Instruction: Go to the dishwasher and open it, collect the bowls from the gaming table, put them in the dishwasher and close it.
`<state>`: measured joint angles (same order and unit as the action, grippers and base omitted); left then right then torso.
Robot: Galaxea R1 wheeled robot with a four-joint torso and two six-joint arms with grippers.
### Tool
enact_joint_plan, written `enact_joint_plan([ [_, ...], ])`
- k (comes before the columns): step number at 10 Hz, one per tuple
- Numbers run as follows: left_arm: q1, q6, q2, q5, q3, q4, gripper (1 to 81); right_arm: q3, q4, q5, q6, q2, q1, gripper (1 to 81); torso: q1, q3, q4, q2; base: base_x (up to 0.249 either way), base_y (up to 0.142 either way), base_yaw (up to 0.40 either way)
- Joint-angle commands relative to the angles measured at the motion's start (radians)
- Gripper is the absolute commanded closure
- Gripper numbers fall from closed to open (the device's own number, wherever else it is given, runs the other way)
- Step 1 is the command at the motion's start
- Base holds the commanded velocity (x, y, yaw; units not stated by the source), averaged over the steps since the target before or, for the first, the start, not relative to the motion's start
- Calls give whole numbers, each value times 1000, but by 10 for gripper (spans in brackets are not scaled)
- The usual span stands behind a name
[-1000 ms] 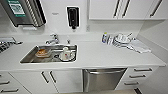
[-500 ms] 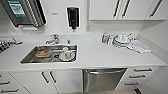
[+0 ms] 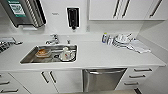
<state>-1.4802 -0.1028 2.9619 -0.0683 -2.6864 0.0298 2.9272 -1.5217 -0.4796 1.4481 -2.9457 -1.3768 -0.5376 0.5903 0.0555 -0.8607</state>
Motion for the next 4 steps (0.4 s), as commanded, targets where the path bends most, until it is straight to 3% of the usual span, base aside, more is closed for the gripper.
enact_joint_plan([
  [1, 4, 6, 10, 49, -3, 7, 10, -23, -2, -59, 34, 8, 17, 10, 0, 0, 0, 0, 0, 0, 0],
  [3, 10, 3, 42, 33, -7, 2, 10, -42, 3, 44, 43, -43, 8, 10, 0, 0, 0, 0, 0, 0, 0],
  [4, 14, 2, 65, 31, -21, -5, 10, -50, 3, 55, 54, -57, 9, 10, 0, 0, 0, 0, 0, 0, 0],
])
